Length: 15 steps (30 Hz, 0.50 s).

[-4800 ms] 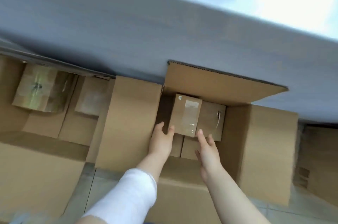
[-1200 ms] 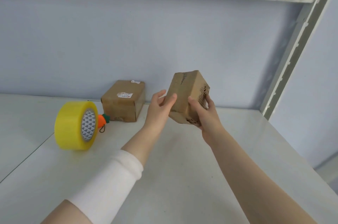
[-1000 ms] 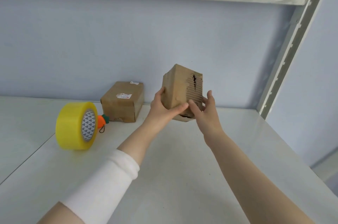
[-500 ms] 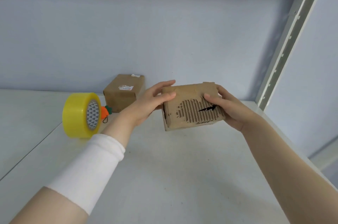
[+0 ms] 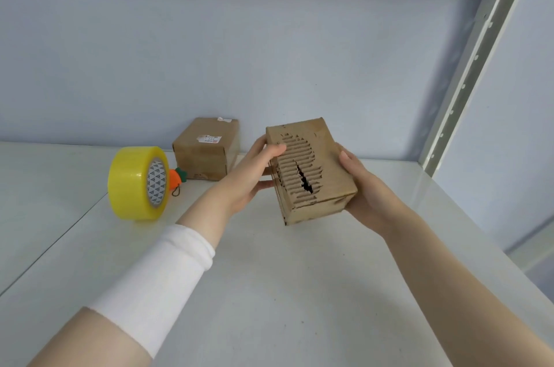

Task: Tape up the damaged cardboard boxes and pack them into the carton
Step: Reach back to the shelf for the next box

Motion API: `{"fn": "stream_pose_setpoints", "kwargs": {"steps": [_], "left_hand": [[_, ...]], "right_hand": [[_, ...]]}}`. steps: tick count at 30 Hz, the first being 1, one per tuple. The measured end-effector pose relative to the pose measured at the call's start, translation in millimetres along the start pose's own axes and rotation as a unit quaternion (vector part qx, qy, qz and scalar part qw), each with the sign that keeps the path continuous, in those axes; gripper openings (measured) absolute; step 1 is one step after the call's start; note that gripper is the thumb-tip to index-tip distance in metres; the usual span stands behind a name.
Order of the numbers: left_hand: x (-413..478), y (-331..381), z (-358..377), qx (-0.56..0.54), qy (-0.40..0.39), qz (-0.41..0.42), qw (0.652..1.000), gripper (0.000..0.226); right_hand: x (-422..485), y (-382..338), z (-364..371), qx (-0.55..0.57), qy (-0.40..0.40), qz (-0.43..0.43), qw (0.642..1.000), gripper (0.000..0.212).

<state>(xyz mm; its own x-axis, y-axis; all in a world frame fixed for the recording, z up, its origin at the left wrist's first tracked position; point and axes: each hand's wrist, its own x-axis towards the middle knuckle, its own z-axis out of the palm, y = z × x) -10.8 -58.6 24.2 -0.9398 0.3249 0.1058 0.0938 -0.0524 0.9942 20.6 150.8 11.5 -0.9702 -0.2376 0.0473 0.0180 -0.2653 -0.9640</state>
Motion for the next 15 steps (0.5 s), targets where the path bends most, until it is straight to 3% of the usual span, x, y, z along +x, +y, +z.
{"fn": "stream_pose_setpoints", "kwargs": {"steps": [2,8,15], "left_hand": [[0.3,-1.4,7.5,-0.029,0.009,-0.002,1.0,0.033],[-8.7,-11.6,28.5,-0.102,0.062,-0.029,0.992,0.047],[-32.6,-43.7,25.2,-0.134,0.134,-0.085,0.978,0.043]], "right_hand": [[-2.6,0.4,12.2,0.019,-0.027,-0.022,0.999,0.049],[-6.0,14.6,40.3,0.065,0.141,0.038,0.987,0.038],[-18.4,47.9,55.9,0.055,0.191,0.098,0.975,0.031]]}}
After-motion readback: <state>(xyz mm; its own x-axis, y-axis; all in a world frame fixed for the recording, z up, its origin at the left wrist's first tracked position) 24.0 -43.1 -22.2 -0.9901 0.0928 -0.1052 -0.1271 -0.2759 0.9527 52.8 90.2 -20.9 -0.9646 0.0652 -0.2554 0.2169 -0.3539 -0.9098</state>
